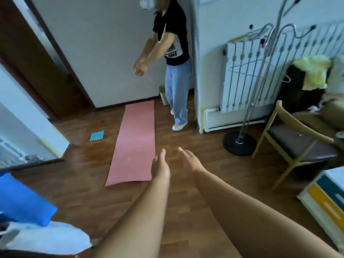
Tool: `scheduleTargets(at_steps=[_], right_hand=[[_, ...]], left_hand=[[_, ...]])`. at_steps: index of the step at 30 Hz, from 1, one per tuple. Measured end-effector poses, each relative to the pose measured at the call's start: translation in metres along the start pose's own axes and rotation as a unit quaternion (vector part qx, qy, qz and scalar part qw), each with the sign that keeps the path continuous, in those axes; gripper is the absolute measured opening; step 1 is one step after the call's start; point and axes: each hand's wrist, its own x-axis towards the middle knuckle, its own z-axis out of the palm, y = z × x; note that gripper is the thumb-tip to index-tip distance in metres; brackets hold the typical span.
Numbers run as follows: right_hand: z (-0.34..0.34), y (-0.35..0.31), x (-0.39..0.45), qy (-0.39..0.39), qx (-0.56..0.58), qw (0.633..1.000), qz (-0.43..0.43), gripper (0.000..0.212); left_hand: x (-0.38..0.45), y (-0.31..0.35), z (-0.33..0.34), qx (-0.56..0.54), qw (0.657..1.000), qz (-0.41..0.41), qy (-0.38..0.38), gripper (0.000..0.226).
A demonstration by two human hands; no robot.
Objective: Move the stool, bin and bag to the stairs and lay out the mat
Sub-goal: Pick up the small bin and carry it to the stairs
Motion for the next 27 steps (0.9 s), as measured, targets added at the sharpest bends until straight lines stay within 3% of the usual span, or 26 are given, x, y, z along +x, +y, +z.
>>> scheduleTargets(at_steps=[2,7,13,17,20,24,27], right_hand=[[-0.040,0.000,-0.015,0.030,0.027,0.999,-0.006,0.054],[-0.150,0.019,-0.056,0.110,0.055,0.992,-0.015,0.058],[-0.333,0.074,-0.148,0.220,0.076,0.972,0.014,0.054],[-0.445,0.112,-0.222,0.343,0.089,0.935,0.030,0.049],[-0.497,0.135,-0.263,0.381,0.129,0.915,0.020,0.051],[-0.549,0.159,-0.302,0.455,0.145,0.877,0.038,0.048],[-0.582,0.179,-0.333,0.506,0.181,0.842,0.039,0.050]], left_hand=[[-0.024,0.002,0.037,0.022,0.999,0.004,-0.036,0.079],[-0.090,-0.020,0.144,0.062,0.991,0.027,-0.112,0.059],[-0.220,-0.107,0.293,0.121,0.955,0.026,-0.270,0.044],[-0.320,-0.142,0.380,0.146,0.924,0.022,-0.353,0.034],[-0.367,-0.162,0.422,0.176,0.895,0.035,-0.408,0.031],[-0.412,-0.193,0.470,0.229,0.865,0.017,-0.447,0.060],[-0.450,-0.213,0.498,0.254,0.832,-0.009,-0.494,0.053]])
